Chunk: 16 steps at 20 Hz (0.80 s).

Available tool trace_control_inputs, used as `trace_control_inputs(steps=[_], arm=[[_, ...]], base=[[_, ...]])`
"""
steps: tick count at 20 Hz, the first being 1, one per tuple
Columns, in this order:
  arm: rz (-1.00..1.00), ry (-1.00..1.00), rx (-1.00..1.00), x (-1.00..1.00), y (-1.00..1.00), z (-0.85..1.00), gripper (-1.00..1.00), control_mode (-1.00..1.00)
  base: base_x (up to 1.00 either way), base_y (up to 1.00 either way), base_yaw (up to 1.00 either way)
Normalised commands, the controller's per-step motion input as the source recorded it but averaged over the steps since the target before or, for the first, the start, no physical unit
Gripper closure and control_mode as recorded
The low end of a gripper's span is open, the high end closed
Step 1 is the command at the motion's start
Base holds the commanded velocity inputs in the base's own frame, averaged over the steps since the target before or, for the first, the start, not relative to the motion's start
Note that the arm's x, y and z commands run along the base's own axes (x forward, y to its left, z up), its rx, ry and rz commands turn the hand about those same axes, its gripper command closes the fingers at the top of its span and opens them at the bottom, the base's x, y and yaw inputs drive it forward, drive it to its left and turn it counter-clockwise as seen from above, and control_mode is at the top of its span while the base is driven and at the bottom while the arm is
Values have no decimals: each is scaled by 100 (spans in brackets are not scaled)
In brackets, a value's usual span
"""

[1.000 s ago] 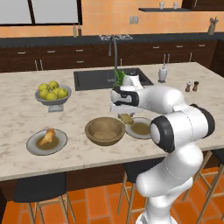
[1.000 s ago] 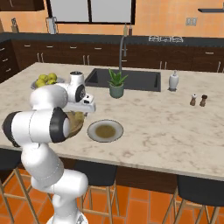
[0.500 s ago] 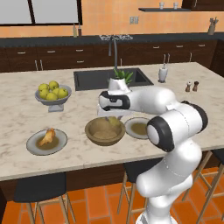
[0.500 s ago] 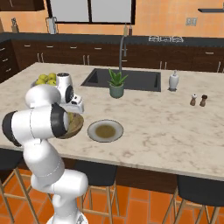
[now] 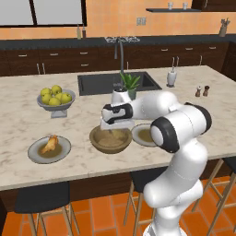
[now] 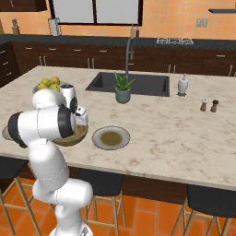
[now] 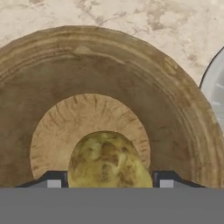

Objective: Pick the chicken drumstick and potato from their plates and place them in the bowl. Then put the bowl in the fridge.

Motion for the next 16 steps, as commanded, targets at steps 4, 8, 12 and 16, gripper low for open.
trace_control_inputs(steps=[4, 8, 12, 16], arm=[[0, 0, 0, 6, 0, -31, 100, -100], [0, 0, 0, 3, 0, -31, 100, -100], [0, 0, 0, 5, 0, -5, -100, -100], [0, 0, 0, 0, 0, 0, -100, -100]], base=[[0, 0, 0], [0, 0, 0], [0, 0, 0], [0, 0, 0]])
